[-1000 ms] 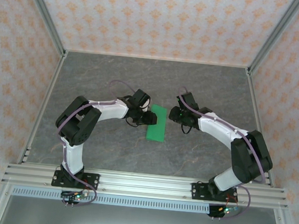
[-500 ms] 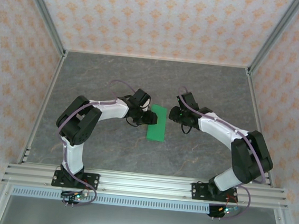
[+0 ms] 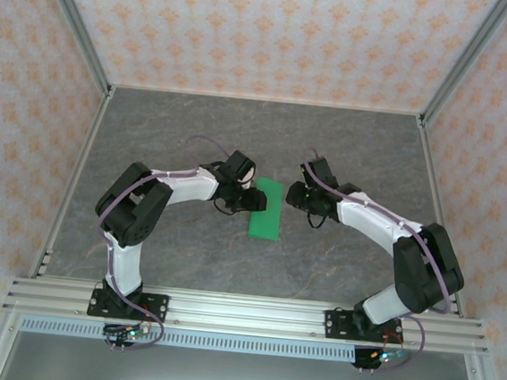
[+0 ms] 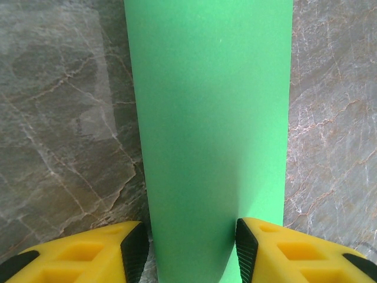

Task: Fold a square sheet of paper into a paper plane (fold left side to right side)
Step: Hold the square sheet of paper at the center of the table.

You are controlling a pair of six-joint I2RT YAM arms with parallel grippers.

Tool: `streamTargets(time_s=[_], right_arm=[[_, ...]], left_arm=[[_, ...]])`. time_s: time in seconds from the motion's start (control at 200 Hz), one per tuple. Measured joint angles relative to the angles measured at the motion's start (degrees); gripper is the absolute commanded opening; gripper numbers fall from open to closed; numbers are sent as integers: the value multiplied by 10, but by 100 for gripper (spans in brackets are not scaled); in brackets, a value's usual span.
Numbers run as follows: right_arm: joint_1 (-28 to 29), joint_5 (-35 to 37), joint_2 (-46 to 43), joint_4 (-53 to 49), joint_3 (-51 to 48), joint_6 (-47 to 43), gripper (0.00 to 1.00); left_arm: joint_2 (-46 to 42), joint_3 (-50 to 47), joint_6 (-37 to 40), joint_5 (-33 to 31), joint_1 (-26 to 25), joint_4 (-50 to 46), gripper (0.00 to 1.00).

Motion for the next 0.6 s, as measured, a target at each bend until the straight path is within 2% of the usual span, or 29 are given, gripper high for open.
streamTargets(time_s=[0.135,0.28,0.43,0.601], right_arm=[[0,-11,0,10,-1,2,34],[4,-34,12,38,-1,13,21],[19,-56,62,71,-1,22,9],[29,-64,115,75,6,28,7]], left_arm=[[0,0,0,0,0,0,49],[0,0,0,0,0,0,49],[0,0,0,0,0,0,49],[0,0,0,0,0,0,49]])
